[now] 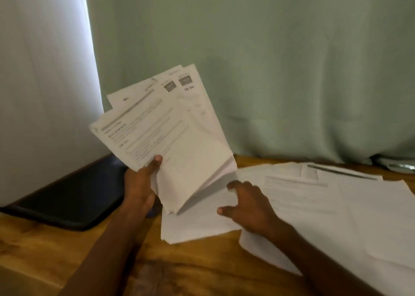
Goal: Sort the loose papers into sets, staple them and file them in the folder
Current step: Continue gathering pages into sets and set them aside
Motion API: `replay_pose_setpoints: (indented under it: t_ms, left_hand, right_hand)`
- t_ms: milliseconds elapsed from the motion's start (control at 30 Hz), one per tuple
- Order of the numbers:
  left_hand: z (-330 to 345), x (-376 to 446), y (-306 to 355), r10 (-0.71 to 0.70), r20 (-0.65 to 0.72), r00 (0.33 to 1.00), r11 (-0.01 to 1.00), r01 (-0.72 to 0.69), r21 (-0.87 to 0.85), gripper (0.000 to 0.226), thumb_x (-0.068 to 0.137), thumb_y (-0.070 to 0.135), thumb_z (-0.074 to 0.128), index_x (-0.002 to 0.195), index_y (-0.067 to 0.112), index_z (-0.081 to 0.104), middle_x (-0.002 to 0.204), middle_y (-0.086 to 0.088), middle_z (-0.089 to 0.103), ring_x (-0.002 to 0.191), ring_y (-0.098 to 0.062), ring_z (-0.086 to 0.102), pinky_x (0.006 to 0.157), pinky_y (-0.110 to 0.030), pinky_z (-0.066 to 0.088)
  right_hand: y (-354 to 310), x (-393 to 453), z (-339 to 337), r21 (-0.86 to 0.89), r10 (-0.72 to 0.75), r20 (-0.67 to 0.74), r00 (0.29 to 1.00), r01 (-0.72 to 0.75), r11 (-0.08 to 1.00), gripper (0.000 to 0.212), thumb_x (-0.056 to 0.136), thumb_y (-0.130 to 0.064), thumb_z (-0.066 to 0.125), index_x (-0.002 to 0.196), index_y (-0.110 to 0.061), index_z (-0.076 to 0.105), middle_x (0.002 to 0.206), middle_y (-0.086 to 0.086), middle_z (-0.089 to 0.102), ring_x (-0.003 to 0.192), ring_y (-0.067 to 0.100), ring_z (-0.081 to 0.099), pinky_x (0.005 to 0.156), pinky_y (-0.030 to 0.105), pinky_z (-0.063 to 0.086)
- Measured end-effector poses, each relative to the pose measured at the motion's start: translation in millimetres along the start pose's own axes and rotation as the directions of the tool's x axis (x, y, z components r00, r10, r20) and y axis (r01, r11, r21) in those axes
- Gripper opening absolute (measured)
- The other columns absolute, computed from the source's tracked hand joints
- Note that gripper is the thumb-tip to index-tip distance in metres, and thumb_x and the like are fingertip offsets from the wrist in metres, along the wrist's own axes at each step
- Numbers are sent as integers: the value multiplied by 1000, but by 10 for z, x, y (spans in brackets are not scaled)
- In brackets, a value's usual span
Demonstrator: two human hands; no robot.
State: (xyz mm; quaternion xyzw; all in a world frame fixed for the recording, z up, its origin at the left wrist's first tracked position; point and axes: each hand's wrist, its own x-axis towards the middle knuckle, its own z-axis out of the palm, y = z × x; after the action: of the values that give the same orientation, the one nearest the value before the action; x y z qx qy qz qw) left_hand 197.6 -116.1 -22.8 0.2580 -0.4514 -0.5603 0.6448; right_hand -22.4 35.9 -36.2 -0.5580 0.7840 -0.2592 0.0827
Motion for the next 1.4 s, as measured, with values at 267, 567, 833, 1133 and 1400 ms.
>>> replay_pose_setpoints:
  t_ms: [267, 567, 833, 1133, 1400]
  left_hand:
    - [30, -43, 23, 84, 219, 972, 996, -85, -4, 61, 87, 15, 77, 141, 34, 58, 134, -5, 69, 121, -28, 68, 92, -48, 60]
    - [101, -54, -18, 72, 180, 981, 997, -71, -12, 56, 77, 14, 79, 127, 36, 67, 127, -3, 72, 117, -24, 70, 96, -50, 55]
    - [82, -32, -65, 87, 142, 986, 994, -96, 58, 63, 75, 15, 78, 133, 31, 62, 124, -2, 73, 118, -29, 67, 96, -53, 55]
    - [65, -9, -79, 99, 145, 985, 989, -113, 93, 62, 77, 17, 79, 134, 34, 60, 124, 0, 72, 113, -25, 69, 90, -49, 58]
    - [108, -40, -35, 100, 131, 986, 988, -113, 100, 56, 78, 14, 77, 125, 41, 62, 111, 13, 76, 98, -3, 73, 62, -18, 60]
  right_hand:
    - [128, 107, -260, 539, 188, -284, 940, -6, 842, 48, 91, -8, 74, 128, -28, 53, 98, -8, 63, 95, 17, 66, 76, 23, 50]
    - [344, 147, -494, 820, 288, -239, 927, 34, 572, 22, 95, -1, 66, 109, -17, 66, 110, 3, 71, 99, 22, 68, 82, 31, 56]
    - [452, 217, -506, 928, 352, -217, 911, 81, 363, 14, 97, 1, 63, 106, -9, 67, 109, 15, 71, 87, 24, 67, 63, 27, 55]
    - [454, 188, -439, 975, 351, -178, 919, 118, 186, 25, 100, -4, 61, 124, -9, 66, 114, 14, 74, 101, 35, 72, 86, 47, 61]
    - [483, 213, -427, 975, 344, -168, 924, 103, 197, 22, 101, -7, 61, 122, -11, 66, 114, 13, 74, 102, 35, 72, 88, 50, 61]
